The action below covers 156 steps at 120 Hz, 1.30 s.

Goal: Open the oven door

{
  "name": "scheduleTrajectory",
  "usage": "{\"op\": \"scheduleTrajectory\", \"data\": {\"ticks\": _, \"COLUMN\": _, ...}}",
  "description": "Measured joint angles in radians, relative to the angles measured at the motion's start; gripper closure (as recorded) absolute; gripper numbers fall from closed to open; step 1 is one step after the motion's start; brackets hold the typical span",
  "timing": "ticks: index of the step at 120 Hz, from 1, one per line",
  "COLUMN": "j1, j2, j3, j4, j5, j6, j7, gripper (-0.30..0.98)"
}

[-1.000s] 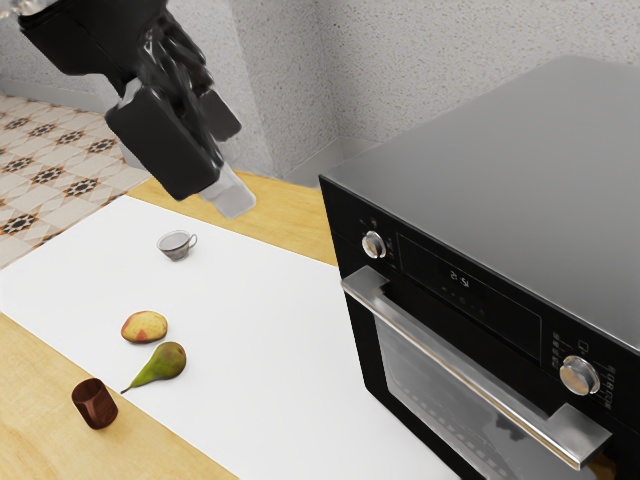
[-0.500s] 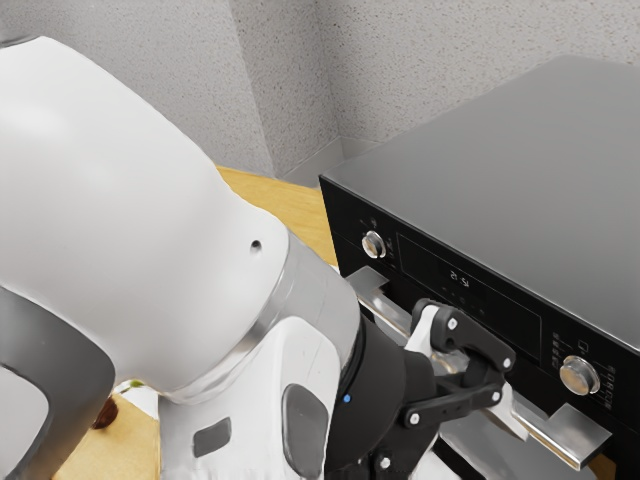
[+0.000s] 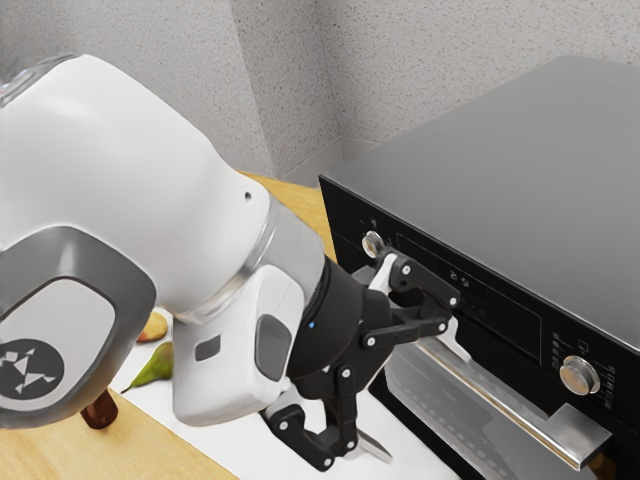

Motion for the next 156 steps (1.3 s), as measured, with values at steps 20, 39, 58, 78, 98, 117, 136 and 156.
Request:
{"op": "scheduleTrajectory", "data": {"ticks": 20, "j1": 0.0, "j2": 0.042, "j3": 0.0, "j4": -0.015, "j5": 0.001, "j6": 0.02, "j7": 0.059, "gripper": 0.0}}
{"op": "scheduleTrajectory", "data": {"ticks": 39, "j1": 0.0, "j2": 0.076, "j3": 0.0, "j4": -0.019, "j5": 0.002, "j6": 0.043, "j7": 0.103, "gripper": 0.0}}
{"op": "scheduleTrajectory", "data": {"ticks": 58, "j1": 0.001, "j2": 0.103, "j3": 0.001, "j4": -0.016, "j5": 0.01, "j6": 0.059, "j7": 0.136, "gripper": 0.0}}
{"op": "scheduleTrajectory", "data": {"ticks": 78, "j1": 0.001, "j2": 0.134, "j3": 0.001, "j4": -0.011, "j5": 0.02, "j6": 0.072, "j7": 0.163, "gripper": 0.0}}
{"op": "scheduleTrajectory", "data": {"ticks": 98, "j1": 0.002, "j2": 0.147, "j3": 0.001, "j4": -0.011, "j5": 0.023, "j6": 0.079, "j7": 0.183, "gripper": 0.0}}
{"op": "scheduleTrajectory", "data": {"ticks": 117, "j1": 0.001, "j2": 0.121, "j3": -0.001, "j4": -0.06, "j5": 0.026, "j6": 0.081, "j7": 0.197, "gripper": -0.03}}
{"op": "scheduleTrajectory", "data": {"ticks": 136, "j1": 0.182, "j2": -0.372, "j3": -0.16, "j4": 0.582, "j5": 0.241, "j6": -0.374, "j7": 0.024, "gripper": 0.03}}
{"op": "scheduleTrajectory", "data": {"ticks": 156, "j1": 0.536, "j2": 0.487, "j3": 0.026, "j4": 0.971, "j5": 0.352, "j6": -0.661, "j7": -0.379, "gripper": 0.01}}
